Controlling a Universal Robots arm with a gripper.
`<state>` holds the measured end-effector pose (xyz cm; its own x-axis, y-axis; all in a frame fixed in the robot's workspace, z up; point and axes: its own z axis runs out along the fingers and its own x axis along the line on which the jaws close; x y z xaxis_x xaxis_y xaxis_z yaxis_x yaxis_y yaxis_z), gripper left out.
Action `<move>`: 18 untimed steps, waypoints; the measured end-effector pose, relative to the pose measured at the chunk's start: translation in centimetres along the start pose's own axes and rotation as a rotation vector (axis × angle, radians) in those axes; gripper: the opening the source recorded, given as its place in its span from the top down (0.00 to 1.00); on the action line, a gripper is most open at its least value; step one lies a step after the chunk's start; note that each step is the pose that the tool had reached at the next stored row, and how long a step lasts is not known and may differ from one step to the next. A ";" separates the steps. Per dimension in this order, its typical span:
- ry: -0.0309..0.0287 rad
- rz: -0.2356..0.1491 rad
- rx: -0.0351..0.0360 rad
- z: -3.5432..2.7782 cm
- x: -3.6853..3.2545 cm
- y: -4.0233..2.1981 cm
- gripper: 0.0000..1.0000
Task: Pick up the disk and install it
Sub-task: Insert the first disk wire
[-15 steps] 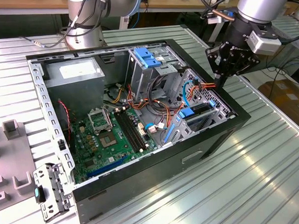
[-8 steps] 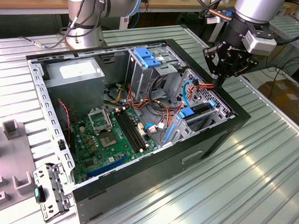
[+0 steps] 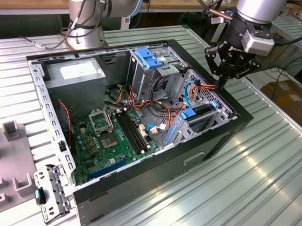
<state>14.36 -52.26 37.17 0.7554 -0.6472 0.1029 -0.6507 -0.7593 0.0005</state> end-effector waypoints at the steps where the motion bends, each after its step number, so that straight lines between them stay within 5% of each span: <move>1: 0.0001 0.012 -0.0013 0.00 0.00 0.00 0.84; 4: 0.0002 0.073 -0.0078 0.03 0.00 0.00 0.84; 6: 0.0004 0.167 -0.0178 0.08 -0.01 0.00 0.84; 11: 0.0004 0.215 -0.0229 0.11 -0.04 0.02 0.84; 15: 0.0003 0.221 -0.0235 0.04 -0.82 0.71 0.84; 18: 0.0003 0.268 -0.0283 0.06 -0.84 0.72 0.84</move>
<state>13.26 -52.27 37.03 0.5561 -0.8247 0.1034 -0.8292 -0.5590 0.0011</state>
